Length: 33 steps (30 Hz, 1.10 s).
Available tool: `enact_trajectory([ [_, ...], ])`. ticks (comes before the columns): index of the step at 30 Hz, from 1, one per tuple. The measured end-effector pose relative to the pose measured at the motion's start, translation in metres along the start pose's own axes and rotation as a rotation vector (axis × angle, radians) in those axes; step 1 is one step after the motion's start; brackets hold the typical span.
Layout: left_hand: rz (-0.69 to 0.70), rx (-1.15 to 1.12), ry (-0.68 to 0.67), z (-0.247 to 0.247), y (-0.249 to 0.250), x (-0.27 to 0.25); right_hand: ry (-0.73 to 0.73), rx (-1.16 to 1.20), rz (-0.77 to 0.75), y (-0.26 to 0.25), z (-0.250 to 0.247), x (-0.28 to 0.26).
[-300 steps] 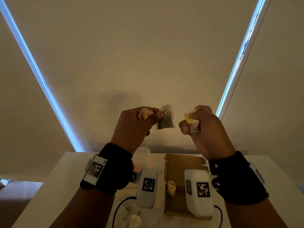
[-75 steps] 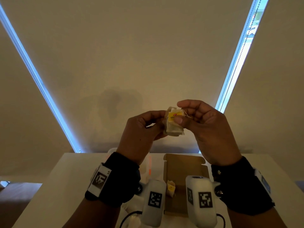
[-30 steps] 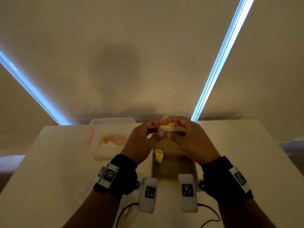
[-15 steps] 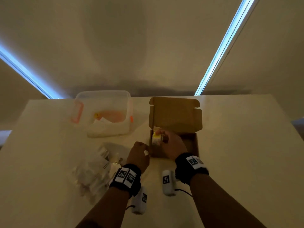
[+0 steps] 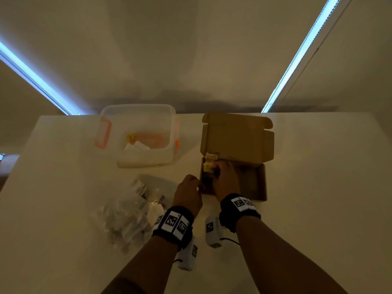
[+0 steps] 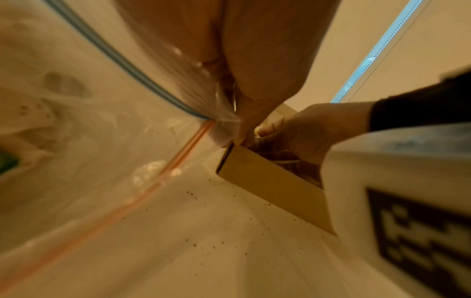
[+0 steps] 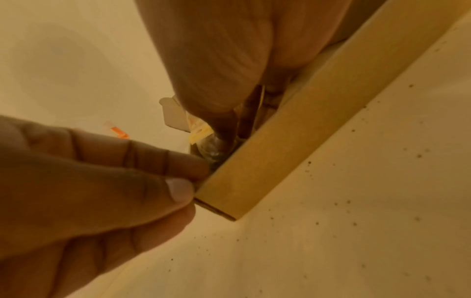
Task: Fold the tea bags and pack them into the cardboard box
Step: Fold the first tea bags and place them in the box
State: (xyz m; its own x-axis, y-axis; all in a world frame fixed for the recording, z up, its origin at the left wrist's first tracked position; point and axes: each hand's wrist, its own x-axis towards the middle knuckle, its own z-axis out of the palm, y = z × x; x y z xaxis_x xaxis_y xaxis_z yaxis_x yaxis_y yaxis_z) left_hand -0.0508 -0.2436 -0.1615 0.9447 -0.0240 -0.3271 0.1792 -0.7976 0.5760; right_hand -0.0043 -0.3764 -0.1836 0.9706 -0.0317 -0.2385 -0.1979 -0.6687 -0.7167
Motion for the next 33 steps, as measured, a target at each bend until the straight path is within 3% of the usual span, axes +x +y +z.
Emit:
enact_trajectory([
  [6,-0.027,-0.038,0.006,-0.001,0.003,-0.001,0.045,0.103,0.016,0.006,-0.005,-0.008],
  [22,-0.011,-0.039,0.034,-0.005,0.001,0.002,0.044,0.081,0.046,0.009,-0.004,-0.007],
  [33,-0.111,-0.161,0.096,-0.021,0.003,0.002,0.053,0.058,0.052,0.006,-0.010,-0.016],
])
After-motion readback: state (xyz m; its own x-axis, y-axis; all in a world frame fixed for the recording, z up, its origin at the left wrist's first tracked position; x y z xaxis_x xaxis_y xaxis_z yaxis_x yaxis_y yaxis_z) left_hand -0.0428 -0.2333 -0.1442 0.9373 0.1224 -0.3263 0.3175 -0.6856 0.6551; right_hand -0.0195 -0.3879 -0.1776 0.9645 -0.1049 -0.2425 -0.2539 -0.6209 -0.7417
